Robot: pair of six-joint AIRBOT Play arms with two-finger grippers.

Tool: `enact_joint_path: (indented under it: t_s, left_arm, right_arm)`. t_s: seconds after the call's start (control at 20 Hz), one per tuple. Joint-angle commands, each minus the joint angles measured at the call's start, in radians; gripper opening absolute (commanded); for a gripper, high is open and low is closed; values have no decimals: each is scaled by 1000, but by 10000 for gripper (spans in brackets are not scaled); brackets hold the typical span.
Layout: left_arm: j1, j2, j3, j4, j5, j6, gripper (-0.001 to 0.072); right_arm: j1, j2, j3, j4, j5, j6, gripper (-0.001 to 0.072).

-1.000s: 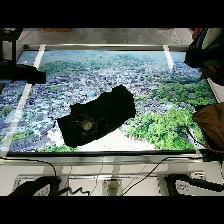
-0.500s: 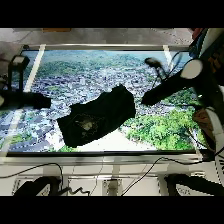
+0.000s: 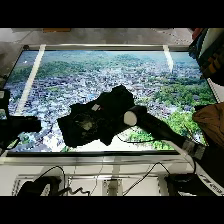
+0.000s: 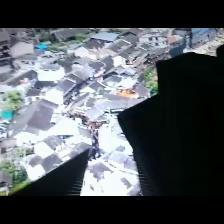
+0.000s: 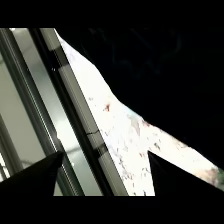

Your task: Fold the clothes and pants, and hang the long-sleeved shirts on hangers.

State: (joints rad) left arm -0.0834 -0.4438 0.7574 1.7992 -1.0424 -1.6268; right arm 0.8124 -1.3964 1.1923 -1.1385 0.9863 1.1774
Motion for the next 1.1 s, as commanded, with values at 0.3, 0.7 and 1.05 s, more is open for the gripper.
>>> enact_joint_path:
  t_s: [0.3,0.7,1.05]
  left_arm:
    - [168,26,-21,354,68,-195,695]
    - [279,26,-21,354,93,-195,694]
    - [279,26,-21,343,93,-195,694]
  right_arm:
    - [163,-232,67,8,-341,484,644]
    - [161,-408,248,-105,-179,504,645]
    - [166,-416,248,-291,-163,458,625]
